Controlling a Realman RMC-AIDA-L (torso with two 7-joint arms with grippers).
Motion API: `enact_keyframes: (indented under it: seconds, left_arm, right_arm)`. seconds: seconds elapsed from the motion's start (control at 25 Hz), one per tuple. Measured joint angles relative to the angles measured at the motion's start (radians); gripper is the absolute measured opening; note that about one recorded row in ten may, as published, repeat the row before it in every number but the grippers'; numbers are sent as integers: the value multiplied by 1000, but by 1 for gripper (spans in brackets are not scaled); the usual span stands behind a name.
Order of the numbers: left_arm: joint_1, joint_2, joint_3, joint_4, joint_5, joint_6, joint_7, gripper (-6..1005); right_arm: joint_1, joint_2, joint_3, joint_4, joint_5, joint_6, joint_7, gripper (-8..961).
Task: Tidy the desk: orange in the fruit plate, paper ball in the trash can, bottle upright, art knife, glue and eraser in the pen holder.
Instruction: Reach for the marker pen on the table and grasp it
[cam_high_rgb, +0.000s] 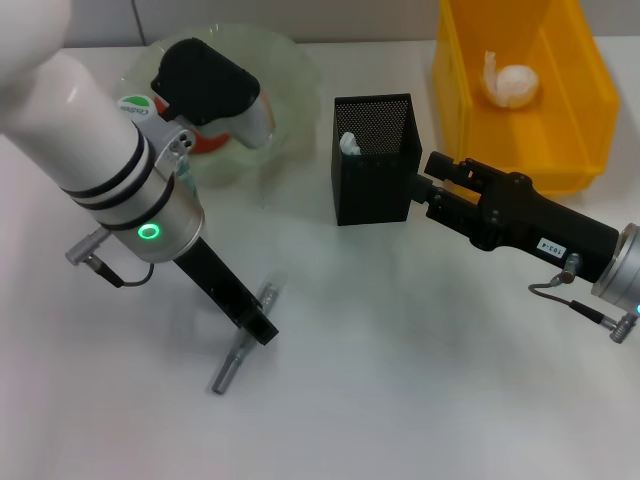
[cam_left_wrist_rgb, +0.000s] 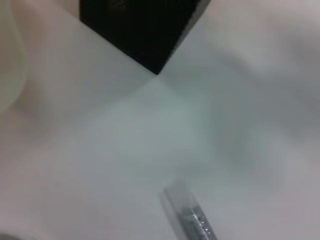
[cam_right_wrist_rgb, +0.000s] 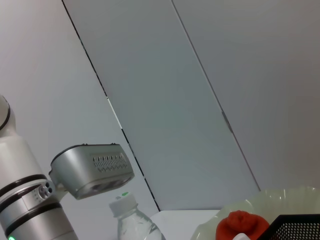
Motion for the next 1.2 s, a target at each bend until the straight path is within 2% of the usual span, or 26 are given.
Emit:
enact_keyframes:
  seconds: [0.2,0.28,0.72,1.12,1.2]
  left_arm:
    - [-5,-1,25,0,-8,0,-5,721]
    - [-6,-1,25,0,-9,0,-6,571]
    - [-7,-2,34,0,-9,-1,-1,542]
    - [-6,-2,57,0,-9,-12,-4,364]
    - [-5,-1,61,0,-9,-14,-4,364]
  right_arm:
    - [1,0,1,0,0,0,0,549]
    - [1,0,1,0,0,0,0,549]
    - [7,0,2,9,0,1,1,548]
    - [9,0,2,9,0,2,3,548]
    - [9,0,2,9,0,2,3,548]
